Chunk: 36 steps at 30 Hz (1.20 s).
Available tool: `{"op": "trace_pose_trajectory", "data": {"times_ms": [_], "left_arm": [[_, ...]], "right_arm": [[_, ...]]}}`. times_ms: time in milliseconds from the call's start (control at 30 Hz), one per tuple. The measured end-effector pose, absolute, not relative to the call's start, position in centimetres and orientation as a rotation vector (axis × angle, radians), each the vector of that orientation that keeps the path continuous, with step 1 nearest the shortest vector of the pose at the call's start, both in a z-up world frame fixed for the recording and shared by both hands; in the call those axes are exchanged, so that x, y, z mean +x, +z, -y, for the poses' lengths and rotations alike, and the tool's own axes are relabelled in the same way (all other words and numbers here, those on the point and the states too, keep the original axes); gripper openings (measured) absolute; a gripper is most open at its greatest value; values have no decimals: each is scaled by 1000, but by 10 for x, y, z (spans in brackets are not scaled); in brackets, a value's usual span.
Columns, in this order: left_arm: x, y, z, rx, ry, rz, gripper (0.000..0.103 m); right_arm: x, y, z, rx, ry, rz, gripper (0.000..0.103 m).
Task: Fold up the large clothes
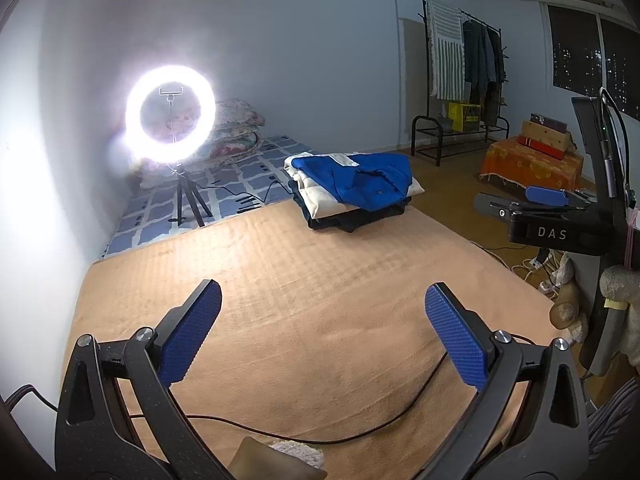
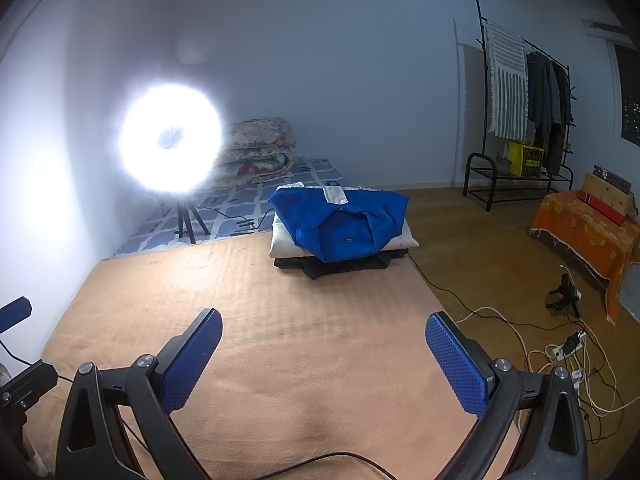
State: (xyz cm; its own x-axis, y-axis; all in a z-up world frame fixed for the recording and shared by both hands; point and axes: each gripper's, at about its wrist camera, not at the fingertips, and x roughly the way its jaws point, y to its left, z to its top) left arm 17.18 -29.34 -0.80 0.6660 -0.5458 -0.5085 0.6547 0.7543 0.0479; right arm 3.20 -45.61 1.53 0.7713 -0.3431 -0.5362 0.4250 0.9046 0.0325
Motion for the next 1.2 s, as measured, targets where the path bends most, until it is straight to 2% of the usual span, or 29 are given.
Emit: {"op": "trace_pose_trajectory", "data": {"times_ms": [1200], "left_arm": [[168,-12,291,233,-695,-506,103]], "right_arm": [[31,10,453,135,-433,-562,103]]}}
